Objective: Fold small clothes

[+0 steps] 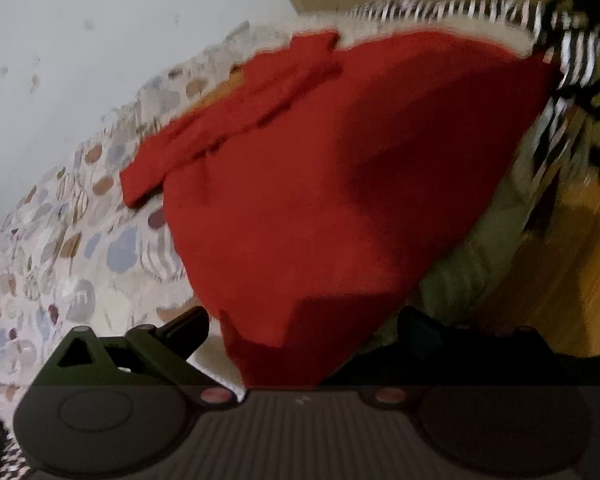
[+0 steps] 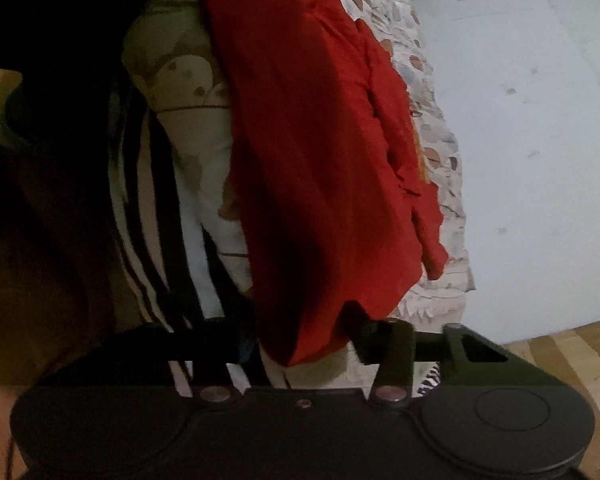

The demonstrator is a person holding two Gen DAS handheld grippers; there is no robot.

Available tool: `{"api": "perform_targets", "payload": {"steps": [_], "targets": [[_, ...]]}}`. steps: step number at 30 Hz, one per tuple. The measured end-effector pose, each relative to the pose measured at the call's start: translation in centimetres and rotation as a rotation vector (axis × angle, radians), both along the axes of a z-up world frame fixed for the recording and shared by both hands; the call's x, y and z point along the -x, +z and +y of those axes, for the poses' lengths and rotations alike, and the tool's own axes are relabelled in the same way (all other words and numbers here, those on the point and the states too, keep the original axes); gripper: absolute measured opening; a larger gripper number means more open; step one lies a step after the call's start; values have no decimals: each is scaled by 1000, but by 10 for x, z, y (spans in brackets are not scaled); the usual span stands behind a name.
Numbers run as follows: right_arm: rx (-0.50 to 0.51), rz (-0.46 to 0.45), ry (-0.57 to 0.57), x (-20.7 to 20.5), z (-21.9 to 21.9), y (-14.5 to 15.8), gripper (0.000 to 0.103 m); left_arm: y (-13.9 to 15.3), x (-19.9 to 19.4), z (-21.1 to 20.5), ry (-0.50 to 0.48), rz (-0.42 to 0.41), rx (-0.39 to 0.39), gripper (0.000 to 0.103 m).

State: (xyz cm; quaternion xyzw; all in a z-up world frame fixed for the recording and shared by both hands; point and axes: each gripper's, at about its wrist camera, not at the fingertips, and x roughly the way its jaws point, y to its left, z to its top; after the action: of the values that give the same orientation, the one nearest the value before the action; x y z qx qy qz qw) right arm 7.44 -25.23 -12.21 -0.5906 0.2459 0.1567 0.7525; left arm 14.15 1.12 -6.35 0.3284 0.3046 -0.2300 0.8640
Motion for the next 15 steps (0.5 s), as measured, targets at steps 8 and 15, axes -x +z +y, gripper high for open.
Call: {"api": "perform_targets", "payload": {"steps": [8,15], "targets": [[-296,145,-119,-19,2,87,3,6,27,-37,-180,-116,82,102],[-684,286,-247,-64,-7,169,3,-10,23,-101,-168,-133,88,103]]}}
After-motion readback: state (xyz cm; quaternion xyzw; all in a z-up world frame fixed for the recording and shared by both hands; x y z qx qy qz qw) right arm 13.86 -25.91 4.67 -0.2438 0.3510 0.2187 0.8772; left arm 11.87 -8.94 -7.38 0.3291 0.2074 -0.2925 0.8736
